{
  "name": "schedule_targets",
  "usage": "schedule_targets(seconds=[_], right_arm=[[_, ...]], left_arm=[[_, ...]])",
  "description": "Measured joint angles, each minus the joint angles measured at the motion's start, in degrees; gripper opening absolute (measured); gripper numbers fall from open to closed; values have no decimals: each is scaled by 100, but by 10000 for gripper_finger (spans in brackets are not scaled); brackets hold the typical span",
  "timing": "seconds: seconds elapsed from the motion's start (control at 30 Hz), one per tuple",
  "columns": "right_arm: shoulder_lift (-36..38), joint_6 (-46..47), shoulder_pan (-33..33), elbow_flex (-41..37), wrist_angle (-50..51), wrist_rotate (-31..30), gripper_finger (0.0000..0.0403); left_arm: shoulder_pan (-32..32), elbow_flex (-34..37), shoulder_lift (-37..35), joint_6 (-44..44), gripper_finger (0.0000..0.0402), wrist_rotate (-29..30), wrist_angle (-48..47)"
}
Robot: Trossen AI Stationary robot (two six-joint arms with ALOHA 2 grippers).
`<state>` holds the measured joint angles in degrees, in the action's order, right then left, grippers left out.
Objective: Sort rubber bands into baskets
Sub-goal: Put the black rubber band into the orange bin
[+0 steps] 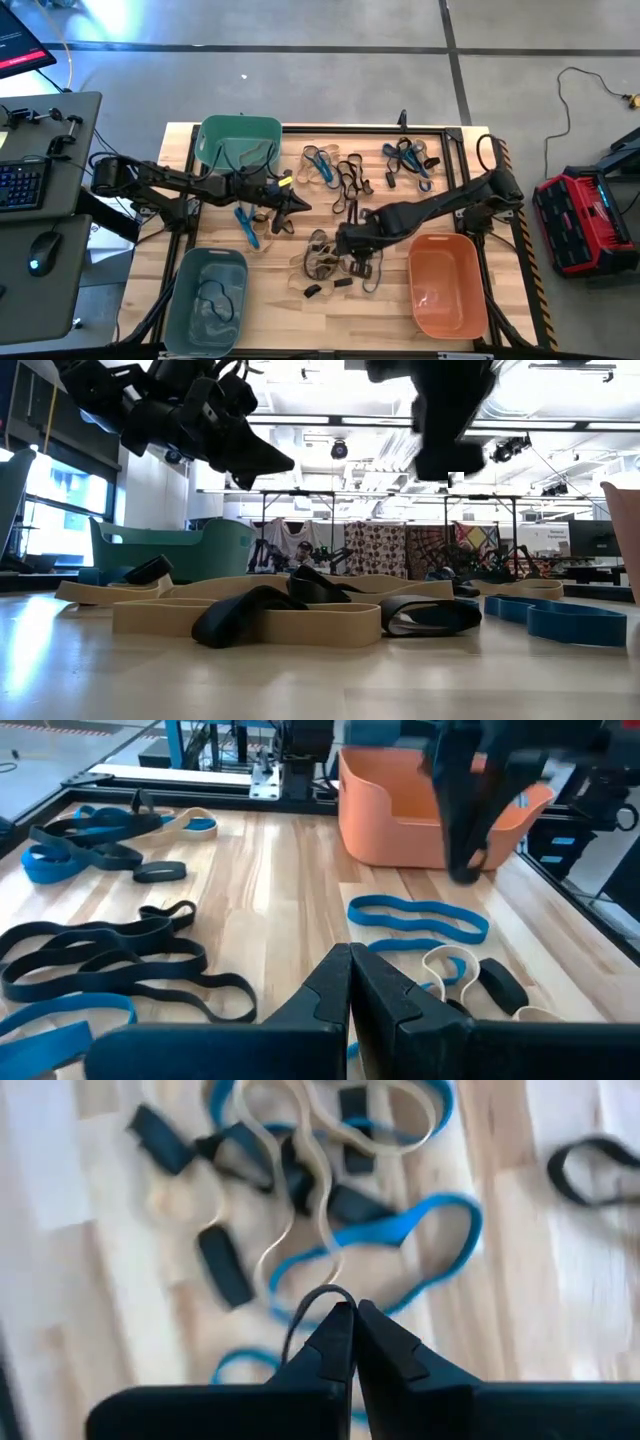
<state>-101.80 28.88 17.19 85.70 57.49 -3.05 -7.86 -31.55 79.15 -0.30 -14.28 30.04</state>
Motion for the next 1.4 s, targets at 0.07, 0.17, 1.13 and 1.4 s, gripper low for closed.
schedule_targets(seconds=[0.07, 0.17, 1.13, 1.4], right_arm=[[0, 336, 202, 183, 385, -3, 1], [0, 962, 527, 372, 932, -104, 1], [1566, 5959, 2682, -2675, 925, 460, 0], [1941, 5916, 2682, -4119, -395, 541, 0]], left_arm=[[22, 0, 0, -4, 0, -4, 29], [50, 0, 0, 0, 0, -2, 37], [171, 0, 0, -100, 0, 13, 44], [171, 0, 0, -162, 0, 25, 39]])
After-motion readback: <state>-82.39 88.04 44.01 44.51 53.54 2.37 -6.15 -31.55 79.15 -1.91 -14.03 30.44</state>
